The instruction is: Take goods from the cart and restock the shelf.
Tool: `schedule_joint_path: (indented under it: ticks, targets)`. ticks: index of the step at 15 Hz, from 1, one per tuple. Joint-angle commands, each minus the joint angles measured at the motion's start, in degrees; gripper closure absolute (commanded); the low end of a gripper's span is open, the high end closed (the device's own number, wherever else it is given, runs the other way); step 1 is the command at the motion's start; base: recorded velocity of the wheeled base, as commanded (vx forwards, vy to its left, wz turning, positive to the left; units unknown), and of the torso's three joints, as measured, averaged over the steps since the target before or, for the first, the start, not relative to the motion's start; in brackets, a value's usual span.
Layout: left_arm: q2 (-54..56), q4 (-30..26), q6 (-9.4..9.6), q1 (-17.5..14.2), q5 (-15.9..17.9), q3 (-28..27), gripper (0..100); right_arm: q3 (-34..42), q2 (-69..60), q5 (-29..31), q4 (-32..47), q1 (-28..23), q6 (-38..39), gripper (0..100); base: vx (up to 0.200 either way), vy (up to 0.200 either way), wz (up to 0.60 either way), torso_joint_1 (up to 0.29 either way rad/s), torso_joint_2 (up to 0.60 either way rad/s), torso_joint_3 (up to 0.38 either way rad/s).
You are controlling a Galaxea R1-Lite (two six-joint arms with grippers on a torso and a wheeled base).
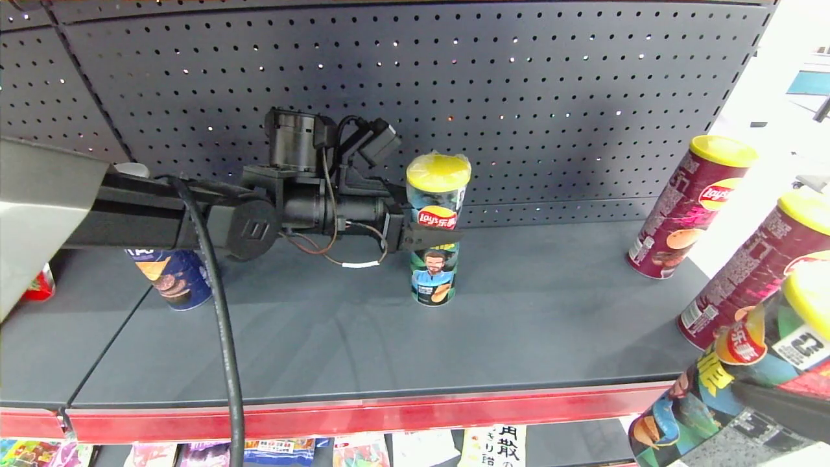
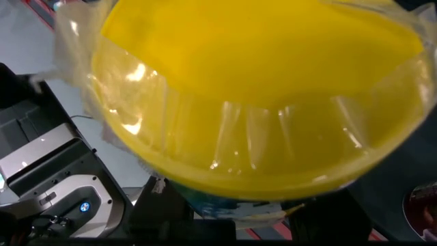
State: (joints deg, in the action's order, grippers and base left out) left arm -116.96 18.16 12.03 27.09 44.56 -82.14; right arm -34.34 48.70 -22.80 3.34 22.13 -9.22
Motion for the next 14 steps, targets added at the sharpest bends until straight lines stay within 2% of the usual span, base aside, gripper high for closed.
schedule_joint_path:
  ticks: [1, 2, 4, 6, 10, 12, 14]
  targets:
    - [-0.6, 0.1, 0.01, 0.2, -0.1, -0.1, 0, 0.0, 0.2, -0.1, 0.0, 0.0, 0.0, 100, 0.0, 0.0, 0.0, 0.0, 0.0, 0.0]
    - [-1.7, 0.9, 0.18, 0.2, -0.2, -0.8, 100, 0.0, 0.3, -0.1, 0.0, 0.0, 0.0, 100, 0.0, 0.0, 0.0, 0.0, 0.0, 0.0]
    - [-2.9, 2.6, 0.01, 0.2, 0.1, -1.6, 100, 0.1, 0.3, -0.1, 0.0, 0.0, 0.0, 100, 0.0, 0.0, 0.0, 0.0, 0.0, 0.0]
    - [-3.0, 2.5, -0.43, 1.1, 0.2, -1.2, 100, 0.2, 0.4, 0.0, 0.0, 0.0, 0.0, 100, 0.0, 0.0, 0.0, 0.0, 0.0, 0.0]
    - [-2.0, 2.7, -0.43, 1.1, 0.2, -0.2, 100, 0.1, 0.8, 0.0, 0.0, 0.0, 0.0, 100, 0.0, 0.0, 0.0, 0.0, 0.0, 0.0]
    - [2.3, 2.7, -0.52, 1.3, 0.2, 4.1, 100, -0.2, 1.0, 0.0, 0.0, 0.0, 0.0, 100, 0.0, 0.0, 0.0, 0.0, 0.0, 0.0]
    - [6.9, 2.7, -0.61, 3.1, 0.0, 9.5, 100, -0.3, 1.3, 0.0, -0.1, 0.0, 0.0, 100, 0.0, 0.0, 0.0, 0.0, 0.0, 0.0]
